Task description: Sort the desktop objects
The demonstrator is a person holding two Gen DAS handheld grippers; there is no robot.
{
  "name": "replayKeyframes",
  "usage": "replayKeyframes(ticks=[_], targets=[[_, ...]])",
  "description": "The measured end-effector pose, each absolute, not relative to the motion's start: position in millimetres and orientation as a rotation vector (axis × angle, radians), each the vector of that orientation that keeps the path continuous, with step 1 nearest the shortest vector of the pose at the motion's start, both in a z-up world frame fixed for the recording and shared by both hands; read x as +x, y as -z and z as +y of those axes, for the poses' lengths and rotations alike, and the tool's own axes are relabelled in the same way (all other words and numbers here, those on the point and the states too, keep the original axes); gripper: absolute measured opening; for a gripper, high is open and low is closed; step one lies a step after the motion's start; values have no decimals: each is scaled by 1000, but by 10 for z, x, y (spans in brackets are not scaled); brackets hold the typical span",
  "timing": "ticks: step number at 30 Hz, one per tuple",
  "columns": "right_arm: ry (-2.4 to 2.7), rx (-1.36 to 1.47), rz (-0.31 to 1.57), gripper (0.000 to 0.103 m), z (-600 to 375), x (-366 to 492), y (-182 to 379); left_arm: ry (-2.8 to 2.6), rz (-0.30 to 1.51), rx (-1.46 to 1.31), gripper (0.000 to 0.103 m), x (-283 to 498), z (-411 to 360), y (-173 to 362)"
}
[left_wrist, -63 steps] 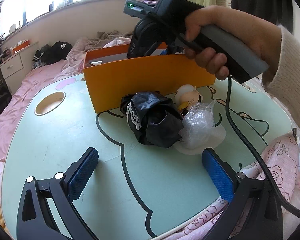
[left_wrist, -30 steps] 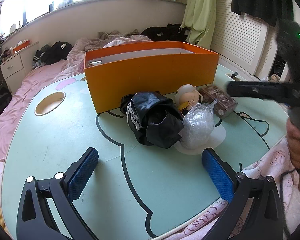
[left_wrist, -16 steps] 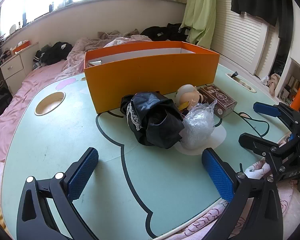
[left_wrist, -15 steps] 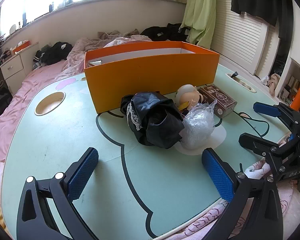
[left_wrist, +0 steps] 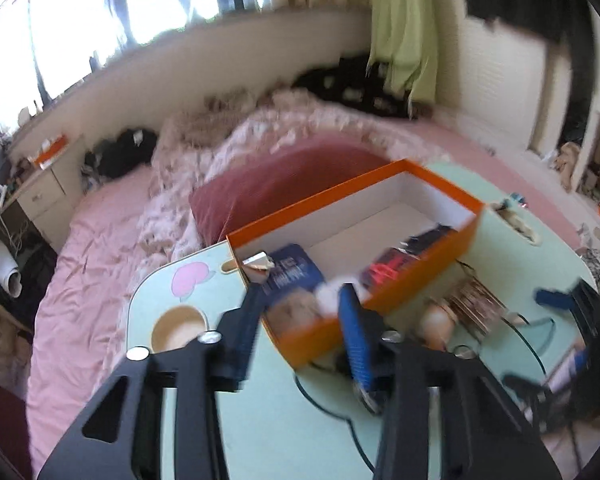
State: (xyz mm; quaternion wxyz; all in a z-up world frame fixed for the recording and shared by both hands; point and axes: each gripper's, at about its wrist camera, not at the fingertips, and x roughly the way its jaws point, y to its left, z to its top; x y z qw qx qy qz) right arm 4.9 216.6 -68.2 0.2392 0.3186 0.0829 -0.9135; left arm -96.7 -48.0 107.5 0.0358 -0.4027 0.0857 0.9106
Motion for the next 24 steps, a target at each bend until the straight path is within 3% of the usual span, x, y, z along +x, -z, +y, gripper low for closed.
replayKeyframes(ticks=[7, 18, 20, 24], targets=[[2501, 871, 225, 103, 2174, 49, 677, -2651, 419, -1644, 35, -1864, -519, -736], [2498, 867, 229, 103, 2185, 35, 667, -2545, 939, -1812, 40, -2135, -166, -303], [2497, 867, 228, 103, 2185, 28, 662, -2545, 1031, -1823, 30, -2160, -141, -251], [2497, 867, 228, 103, 2190, 30, 664, -2557, 1039, -1796, 29, -2152, -143, -255]])
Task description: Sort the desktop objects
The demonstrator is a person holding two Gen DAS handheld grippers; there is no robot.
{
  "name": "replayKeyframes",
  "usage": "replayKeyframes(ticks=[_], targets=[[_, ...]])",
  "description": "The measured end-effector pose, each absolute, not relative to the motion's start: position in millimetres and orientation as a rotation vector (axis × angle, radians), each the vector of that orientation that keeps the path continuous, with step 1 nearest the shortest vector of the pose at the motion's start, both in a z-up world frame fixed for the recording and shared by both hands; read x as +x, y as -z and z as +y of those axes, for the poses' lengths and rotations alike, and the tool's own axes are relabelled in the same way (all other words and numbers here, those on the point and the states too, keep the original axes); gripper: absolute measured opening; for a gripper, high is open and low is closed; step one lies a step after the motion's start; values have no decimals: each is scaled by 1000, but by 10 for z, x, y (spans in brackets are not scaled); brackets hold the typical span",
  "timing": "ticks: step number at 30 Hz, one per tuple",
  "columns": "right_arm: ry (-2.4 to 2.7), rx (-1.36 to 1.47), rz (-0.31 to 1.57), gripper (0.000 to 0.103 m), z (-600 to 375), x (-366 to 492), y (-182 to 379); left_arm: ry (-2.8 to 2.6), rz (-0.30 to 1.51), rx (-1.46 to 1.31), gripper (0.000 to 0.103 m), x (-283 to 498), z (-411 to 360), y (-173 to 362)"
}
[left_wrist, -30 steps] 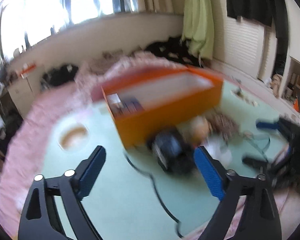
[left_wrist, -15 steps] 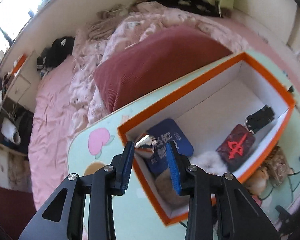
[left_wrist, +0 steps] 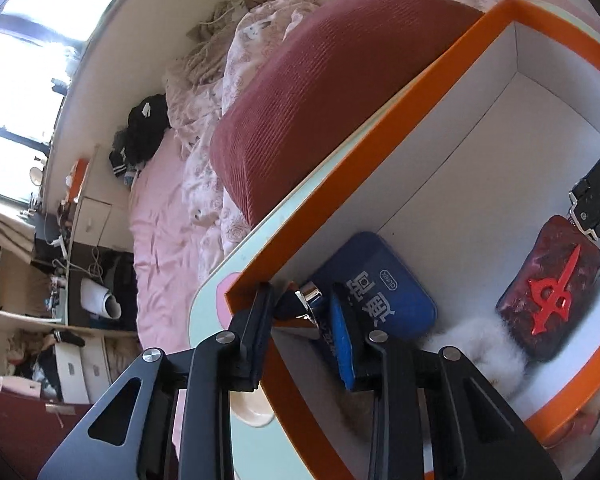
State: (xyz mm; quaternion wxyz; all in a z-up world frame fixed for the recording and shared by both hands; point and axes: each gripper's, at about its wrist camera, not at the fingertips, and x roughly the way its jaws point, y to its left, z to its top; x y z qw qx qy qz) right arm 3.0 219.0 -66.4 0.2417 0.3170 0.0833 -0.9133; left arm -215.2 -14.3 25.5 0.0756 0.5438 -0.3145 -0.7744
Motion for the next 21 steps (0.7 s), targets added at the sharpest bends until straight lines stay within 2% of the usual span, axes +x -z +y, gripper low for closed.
replayKeyframes(ticks=[4, 10, 15, 21], targets=[[2497, 867, 228, 103, 2192, 24, 663, 2449, -876, 1551, 28, -2058, -185, -474], [2497, 865, 229, 103, 2193, 21, 664, 2922, -515, 1378, 28, -1188, -211, -1234], [2495, 865, 229, 103, 2201, 24, 668, 3085, -334, 1410, 28, -489, -215, -1076], [2495, 863, 229, 103, 2193, 29, 664, 3124, -298, 1446, 29, -684, 37, -902]])
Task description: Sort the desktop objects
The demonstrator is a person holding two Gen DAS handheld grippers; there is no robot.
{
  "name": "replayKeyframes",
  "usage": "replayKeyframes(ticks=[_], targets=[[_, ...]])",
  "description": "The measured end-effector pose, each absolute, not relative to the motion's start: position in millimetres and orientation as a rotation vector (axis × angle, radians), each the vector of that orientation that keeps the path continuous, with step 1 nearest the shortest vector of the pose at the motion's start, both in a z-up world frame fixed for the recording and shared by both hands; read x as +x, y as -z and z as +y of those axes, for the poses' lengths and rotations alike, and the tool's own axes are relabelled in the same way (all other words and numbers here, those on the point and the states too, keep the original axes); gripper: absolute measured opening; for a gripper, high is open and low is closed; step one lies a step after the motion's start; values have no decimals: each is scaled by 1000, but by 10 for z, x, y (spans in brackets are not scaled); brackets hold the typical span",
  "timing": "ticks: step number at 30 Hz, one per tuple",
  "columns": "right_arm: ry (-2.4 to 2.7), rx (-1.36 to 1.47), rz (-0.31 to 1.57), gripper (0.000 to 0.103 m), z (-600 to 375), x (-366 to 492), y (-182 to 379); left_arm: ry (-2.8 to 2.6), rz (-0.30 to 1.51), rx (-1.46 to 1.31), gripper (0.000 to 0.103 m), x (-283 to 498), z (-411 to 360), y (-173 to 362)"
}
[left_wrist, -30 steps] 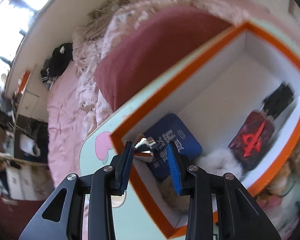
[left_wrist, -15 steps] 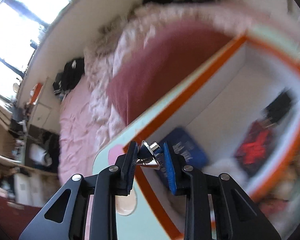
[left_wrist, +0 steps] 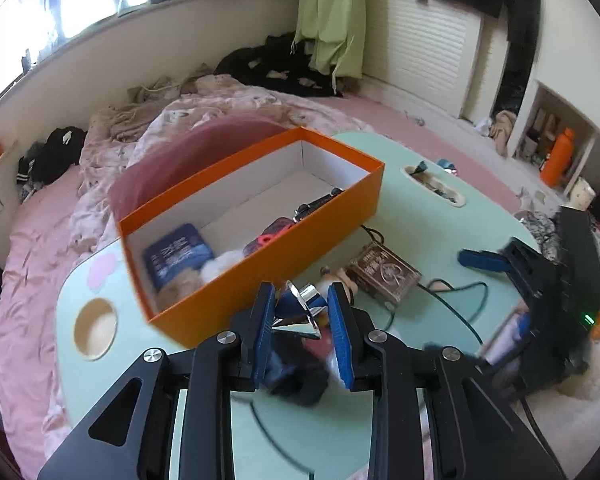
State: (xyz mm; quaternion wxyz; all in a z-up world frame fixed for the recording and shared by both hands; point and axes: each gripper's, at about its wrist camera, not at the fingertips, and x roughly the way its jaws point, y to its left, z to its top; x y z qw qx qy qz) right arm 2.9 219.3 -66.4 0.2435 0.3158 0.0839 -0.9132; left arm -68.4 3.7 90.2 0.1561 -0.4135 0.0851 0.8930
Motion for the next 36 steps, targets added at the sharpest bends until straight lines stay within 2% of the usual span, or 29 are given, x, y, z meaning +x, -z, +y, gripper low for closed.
replayKeyframes(ticks=[3, 4, 5, 7, 8, 13, 18, 19, 22, 24, 29, 32, 36], targets=[[2498, 863, 232, 103, 2186, 35, 664, -2603, 218, -1157, 31, -735, 63, -829], [2498, 864, 231, 103, 2192, 41, 666, -2617, 192, -1139, 39, -691, 50, -828], [2497, 864, 231, 103, 2193, 38, 666, -2629, 155, -1117, 55, -641, -1, -841], [2498, 864, 231, 103, 2195, 42, 668, -2651, 111, -1073, 76, -498, -117, -856], [2497, 863, 231, 103, 2198, 46, 669, -2664, 107, -1063, 78, -433, -152, -847], [2498, 863, 231, 103, 2196, 46, 673, -2716, 106, -1132, 79, -45, -310, -597], [2497, 858, 229, 103, 2204, 50, 674, -2689, 151, -1177, 79, 118, -140, -232], [2497, 857, 229, 103, 2205, 51, 675, -2690, 161, -1209, 80, 91, -97, -144], [2500, 854, 228, 103, 2197, 52, 674, -2746, 26, -1160, 91, 39, -104, -68], [2501, 852, 225, 103, 2196, 40, 677, -2770, 26, -1163, 103, -2, -90, -46], [2424, 865, 267, 103, 2119, 4, 647, -2775, 14, -1150, 103, -11, -111, -23], [2347, 855, 331, 102, 1968, -54, 418, -2777, 11, -1148, 103, 0, -104, -7], [2244, 767, 170, 102, 1734, -250, -259, -2779, 12, -1147, 103, 11, -105, -11]])
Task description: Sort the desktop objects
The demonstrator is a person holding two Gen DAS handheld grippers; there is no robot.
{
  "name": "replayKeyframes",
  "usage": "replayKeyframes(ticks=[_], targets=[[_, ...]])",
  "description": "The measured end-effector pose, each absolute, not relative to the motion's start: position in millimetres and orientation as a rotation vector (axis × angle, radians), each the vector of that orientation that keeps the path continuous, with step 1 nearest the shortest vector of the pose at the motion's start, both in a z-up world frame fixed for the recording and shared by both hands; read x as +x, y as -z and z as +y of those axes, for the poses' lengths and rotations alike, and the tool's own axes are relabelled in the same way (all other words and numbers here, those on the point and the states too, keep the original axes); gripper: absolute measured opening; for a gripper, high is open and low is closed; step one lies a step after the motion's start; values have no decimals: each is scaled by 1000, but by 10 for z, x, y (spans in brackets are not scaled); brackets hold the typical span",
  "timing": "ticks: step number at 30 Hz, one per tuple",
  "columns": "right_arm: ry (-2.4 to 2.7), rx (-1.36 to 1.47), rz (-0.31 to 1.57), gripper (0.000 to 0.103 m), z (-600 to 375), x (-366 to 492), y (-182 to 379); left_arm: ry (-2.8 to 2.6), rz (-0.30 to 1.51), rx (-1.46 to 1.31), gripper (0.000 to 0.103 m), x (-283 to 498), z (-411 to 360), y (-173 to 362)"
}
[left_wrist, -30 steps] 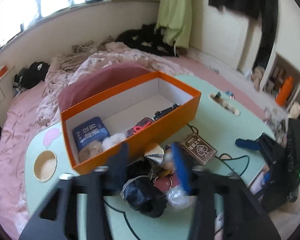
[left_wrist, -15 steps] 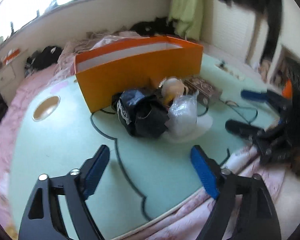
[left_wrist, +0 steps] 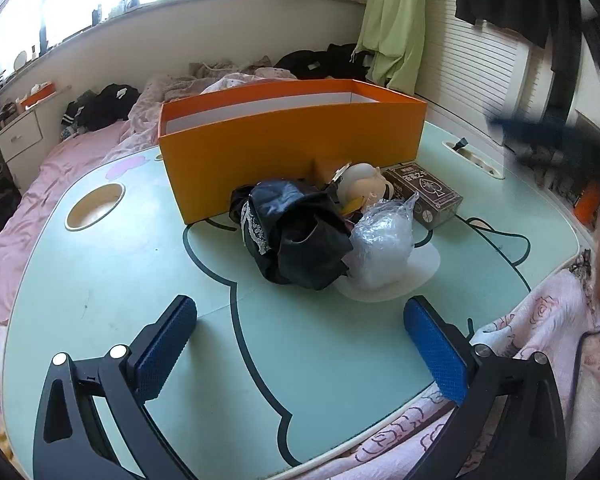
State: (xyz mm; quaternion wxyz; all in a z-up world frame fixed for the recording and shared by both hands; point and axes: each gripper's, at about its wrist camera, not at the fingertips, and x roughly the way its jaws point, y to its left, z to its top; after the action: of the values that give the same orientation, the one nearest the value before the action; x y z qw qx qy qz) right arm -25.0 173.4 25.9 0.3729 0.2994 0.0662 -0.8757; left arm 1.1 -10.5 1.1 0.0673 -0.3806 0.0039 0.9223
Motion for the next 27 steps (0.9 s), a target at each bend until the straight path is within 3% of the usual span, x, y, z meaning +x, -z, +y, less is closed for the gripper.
replayKeyframes(ticks=[4, 7, 8, 10, 12, 18, 25, 26, 27], targets=[[2180, 989, 67, 101, 1177, -981, -562, -2779, 12, -1146, 103, 8, -105, -13], [2069, 1306, 11, 96, 703, -1686, -311, -2779, 11, -1145, 103, 5, -100, -18], [2023, 1394, 6, 89, 553, -1856, -211, -2780, 11, -1145, 103, 7, -98, -19], [2020, 1523, 89, 85, 273, -2142, -1, -2780, 10, -1143, 103, 9, -98, -18], [2057, 1564, 167, 85, 144, -2266, 135, -2780, 10, -1140, 103, 16, -97, -15], [2018, 1647, 146, 87, -55, -2397, 520, -2780, 4, -1132, 103, 30, -106, -16], [2065, 1664, 276, 87, 6, -2389, 592, -2778, -4, -1130, 103, 51, -129, -20], [2071, 1672, 267, 87, 43, -2404, 598, -2778, -4, -1131, 103, 51, -127, -20], [2072, 1682, 260, 75, 74, -2421, 605, -2778, -2, -1130, 103, 52, -126, -19]])
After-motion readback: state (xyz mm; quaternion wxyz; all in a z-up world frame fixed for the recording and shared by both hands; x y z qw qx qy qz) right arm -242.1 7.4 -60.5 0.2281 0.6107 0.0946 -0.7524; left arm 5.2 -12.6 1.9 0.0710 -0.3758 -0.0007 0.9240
